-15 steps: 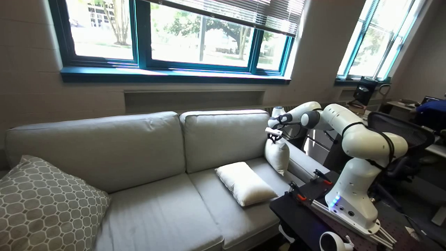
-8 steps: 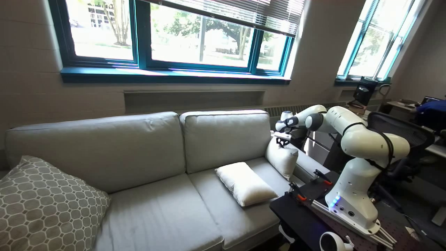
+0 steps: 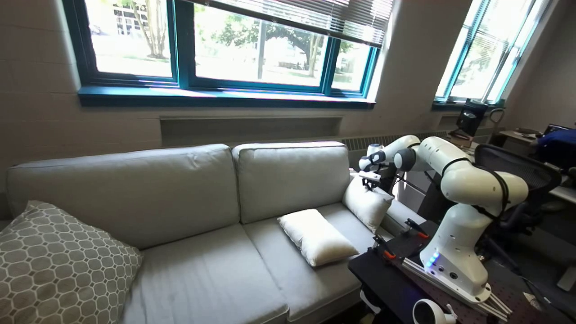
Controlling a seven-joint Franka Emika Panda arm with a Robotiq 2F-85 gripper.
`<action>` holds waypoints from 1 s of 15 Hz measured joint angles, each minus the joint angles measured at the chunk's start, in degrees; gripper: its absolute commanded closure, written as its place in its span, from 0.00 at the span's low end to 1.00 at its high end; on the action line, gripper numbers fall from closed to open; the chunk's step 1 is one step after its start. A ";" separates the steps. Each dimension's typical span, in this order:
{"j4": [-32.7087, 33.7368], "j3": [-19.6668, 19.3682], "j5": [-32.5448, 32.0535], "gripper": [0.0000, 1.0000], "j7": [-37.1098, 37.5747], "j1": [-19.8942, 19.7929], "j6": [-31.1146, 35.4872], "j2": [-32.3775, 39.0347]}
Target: Arrange the small pillows on the right side of the couch
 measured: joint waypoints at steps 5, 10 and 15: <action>-0.26 -3.05 0.08 0.28 0.98 2.97 2.54 0.00; -0.37 -5.16 0.08 0.00 3.09 4.33 5.64 -0.01; -0.44 -4.94 0.16 0.00 5.25 5.60 11.06 -0.95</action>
